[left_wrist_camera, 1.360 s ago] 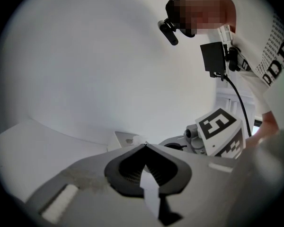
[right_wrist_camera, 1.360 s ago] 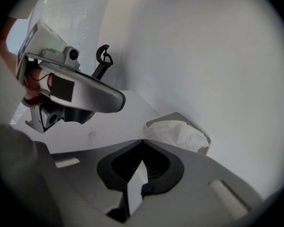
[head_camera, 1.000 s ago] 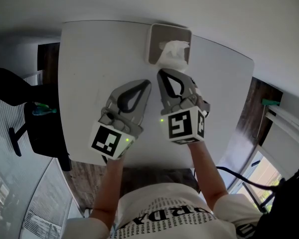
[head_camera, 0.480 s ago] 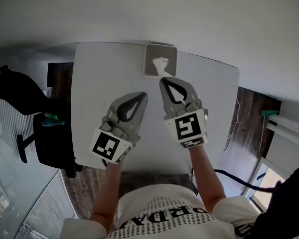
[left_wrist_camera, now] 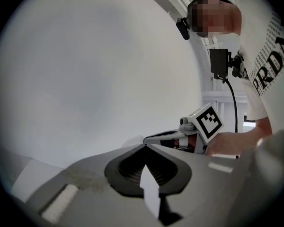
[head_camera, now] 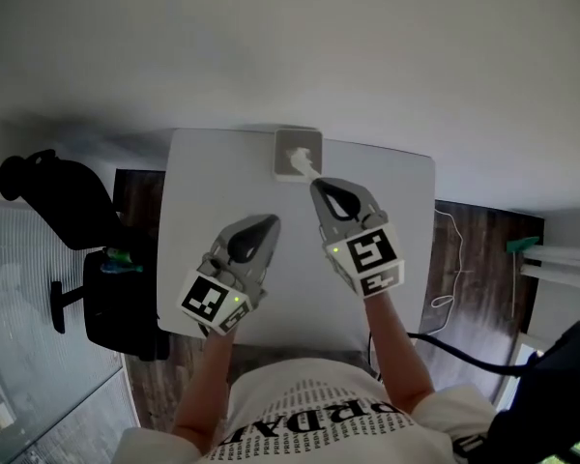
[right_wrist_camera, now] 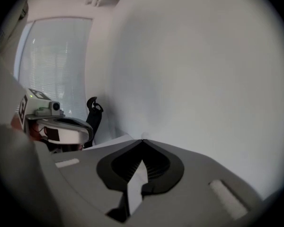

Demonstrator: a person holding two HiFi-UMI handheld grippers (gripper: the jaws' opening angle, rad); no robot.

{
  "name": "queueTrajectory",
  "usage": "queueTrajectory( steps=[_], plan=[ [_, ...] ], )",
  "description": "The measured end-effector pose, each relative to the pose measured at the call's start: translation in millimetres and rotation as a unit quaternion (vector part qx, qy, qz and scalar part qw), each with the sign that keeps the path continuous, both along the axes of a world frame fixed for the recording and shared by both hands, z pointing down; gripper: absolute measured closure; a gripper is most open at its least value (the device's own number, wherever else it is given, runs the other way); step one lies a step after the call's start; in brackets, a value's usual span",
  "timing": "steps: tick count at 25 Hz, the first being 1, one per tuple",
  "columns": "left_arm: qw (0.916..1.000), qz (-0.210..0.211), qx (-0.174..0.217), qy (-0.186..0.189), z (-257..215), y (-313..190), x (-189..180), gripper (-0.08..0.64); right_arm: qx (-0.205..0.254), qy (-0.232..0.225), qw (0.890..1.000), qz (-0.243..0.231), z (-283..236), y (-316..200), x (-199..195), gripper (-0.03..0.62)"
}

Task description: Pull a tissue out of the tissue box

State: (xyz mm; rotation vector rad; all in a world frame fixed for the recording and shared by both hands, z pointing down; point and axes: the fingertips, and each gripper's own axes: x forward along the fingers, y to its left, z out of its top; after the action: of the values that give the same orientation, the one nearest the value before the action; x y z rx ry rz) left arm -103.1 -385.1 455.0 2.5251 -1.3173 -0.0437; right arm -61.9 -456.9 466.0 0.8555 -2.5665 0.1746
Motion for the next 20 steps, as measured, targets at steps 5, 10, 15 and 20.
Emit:
queueTrajectory(
  steps=[5,10,15,20],
  plan=[
    [0.9997,0.005,0.019,-0.013,-31.1,20.2,14.2,0.568,-0.005,-0.039,0.999,0.003,-35.7,25.7,12.4,0.583],
    [0.9992,0.017,0.032,-0.016,-57.3,42.9,34.8,0.568,0.011,-0.046,0.999,-0.004,-58.3,57.1,24.5,0.584],
    [0.9985,0.030,0.044,0.006,-79.0,57.8,55.0,0.568,0.035,-0.064,0.997,-0.002,-88.8,80.0,41.1,0.583],
    [0.9984,0.034,0.045,0.001,-87.6,62.7,57.4,0.568,0.045,-0.069,0.997,-0.002,-106.0,87.0,46.5,0.583]
  ],
)
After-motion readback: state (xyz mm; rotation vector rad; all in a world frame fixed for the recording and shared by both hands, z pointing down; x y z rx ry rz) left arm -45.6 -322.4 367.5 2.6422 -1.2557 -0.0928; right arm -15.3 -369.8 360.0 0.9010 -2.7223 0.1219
